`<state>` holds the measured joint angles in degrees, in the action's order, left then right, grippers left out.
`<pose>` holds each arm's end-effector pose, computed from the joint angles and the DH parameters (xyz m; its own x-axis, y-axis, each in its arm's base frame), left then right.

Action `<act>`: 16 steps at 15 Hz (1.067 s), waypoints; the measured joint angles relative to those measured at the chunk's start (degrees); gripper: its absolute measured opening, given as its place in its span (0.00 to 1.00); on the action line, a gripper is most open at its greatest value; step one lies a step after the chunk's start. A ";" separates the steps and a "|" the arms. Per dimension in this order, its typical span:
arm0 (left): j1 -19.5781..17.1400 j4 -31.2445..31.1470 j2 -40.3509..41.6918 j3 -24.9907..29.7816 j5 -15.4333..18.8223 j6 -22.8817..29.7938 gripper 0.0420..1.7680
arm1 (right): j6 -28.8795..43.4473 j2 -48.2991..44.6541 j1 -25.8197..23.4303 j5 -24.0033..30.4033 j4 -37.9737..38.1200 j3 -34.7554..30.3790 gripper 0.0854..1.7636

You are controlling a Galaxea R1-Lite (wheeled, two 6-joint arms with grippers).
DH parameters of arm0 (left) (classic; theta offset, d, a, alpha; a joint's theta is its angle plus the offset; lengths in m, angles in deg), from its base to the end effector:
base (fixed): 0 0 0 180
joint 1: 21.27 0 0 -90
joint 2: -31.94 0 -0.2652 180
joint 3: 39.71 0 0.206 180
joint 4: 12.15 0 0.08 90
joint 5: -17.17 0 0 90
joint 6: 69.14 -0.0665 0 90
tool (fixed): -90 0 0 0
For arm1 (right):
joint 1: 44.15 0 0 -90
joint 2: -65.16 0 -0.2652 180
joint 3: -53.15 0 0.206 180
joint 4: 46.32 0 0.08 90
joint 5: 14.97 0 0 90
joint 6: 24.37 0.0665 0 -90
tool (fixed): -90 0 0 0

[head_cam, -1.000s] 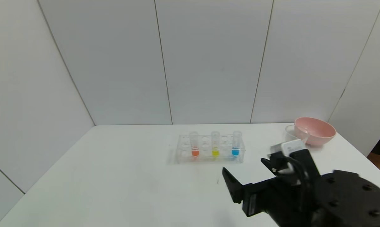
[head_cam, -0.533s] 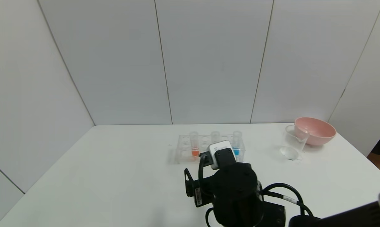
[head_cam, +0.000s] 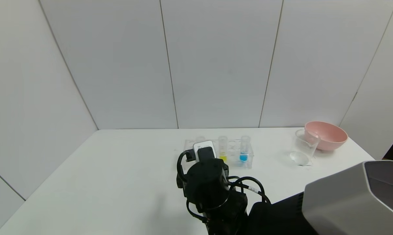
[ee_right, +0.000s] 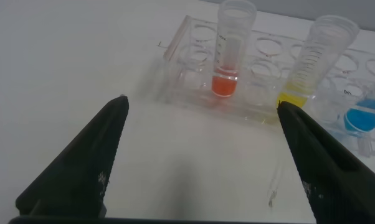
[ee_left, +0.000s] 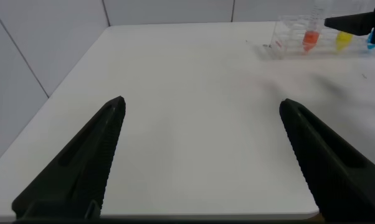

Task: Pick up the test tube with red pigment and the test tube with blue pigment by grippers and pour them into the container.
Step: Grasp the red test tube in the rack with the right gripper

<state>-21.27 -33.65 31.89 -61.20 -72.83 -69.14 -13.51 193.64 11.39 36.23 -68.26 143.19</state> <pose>0.0730 0.0000 0.0754 1.0000 0.0000 -0.0010 0.0000 1.0000 0.0000 0.2905 0.3497 0.0421 0.9395 0.2616 -0.2213 -0.2669 0.9637 0.0059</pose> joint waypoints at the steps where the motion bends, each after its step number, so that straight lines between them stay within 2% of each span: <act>1: 0.00 -0.02 0.00 0.00 0.00 0.00 1.00 | -0.68 1.10 -0.72 0.22 -0.18 1.46 0.97; 11: 0.00 0.00 0.00 0.00 0.00 0.00 1.00 | -4.17 11.00 -5.83 2.38 1.87 17.58 0.97; 16: 0.00 0.00 0.00 0.00 0.00 0.00 1.00 | -4.27 13.12 -7.45 3.66 2.85 21.38 0.97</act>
<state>-21.27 -33.65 31.89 -61.20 -72.83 -69.14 -17.77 206.76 3.95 39.89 -65.41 164.58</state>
